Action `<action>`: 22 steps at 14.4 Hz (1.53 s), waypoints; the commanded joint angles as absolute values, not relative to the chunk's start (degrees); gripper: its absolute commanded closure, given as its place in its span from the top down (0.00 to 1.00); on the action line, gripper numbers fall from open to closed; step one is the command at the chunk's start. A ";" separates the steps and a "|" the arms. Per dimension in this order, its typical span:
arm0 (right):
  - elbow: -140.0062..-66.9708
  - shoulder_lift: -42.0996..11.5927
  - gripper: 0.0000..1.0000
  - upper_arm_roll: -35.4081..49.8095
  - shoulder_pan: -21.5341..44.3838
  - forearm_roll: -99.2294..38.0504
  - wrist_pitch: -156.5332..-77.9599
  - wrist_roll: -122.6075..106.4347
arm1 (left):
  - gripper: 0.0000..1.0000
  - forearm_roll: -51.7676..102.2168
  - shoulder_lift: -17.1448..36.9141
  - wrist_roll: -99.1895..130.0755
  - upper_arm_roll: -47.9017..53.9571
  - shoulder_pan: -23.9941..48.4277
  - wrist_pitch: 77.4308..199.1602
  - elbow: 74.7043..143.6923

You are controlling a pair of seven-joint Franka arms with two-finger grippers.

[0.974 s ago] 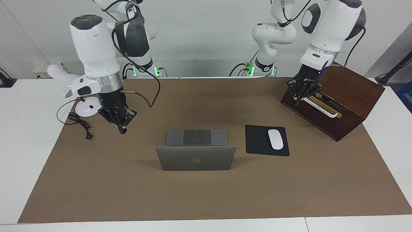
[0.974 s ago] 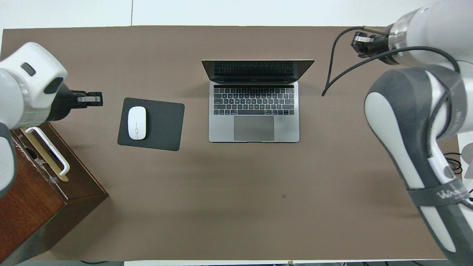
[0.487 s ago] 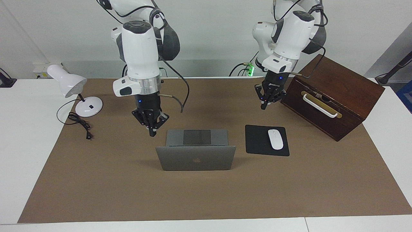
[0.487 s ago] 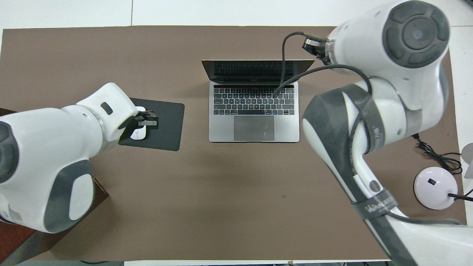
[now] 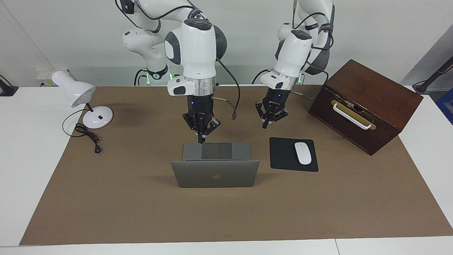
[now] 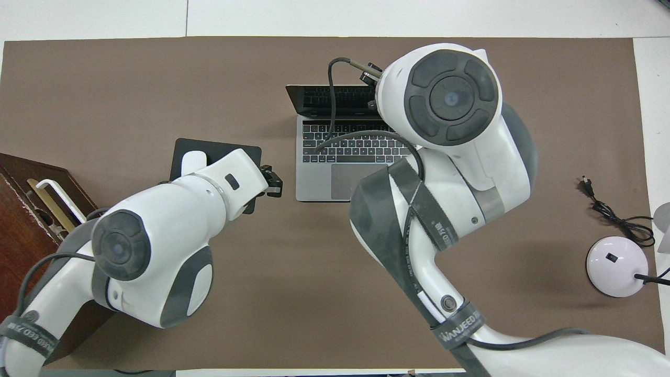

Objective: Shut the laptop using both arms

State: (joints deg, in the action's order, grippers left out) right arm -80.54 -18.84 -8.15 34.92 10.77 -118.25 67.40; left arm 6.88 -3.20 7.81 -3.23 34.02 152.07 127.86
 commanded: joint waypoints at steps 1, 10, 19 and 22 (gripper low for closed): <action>-77.62 -20.21 0.00 -8.09 36.56 11.95 -117.77 75.47 | 0.00 7.91 -2.38 7.12 -4.13 36.47 159.93 132.08; -76.91 -22.41 0.00 -8.00 35.77 16.26 -120.94 64.80 | 0.00 7.82 2.89 5.45 -4.13 37.97 169.00 133.42; -69.53 -28.55 0.00 -8.61 33.58 23.73 -121.73 36.21 | 0.00 7.82 14.85 5.62 -4.13 41.21 184.47 133.59; -65.05 -31.63 0.00 -8.61 32.52 23.73 -121.73 36.12 | 0.00 7.91 15.03 5.80 -4.13 42.01 185.62 134.82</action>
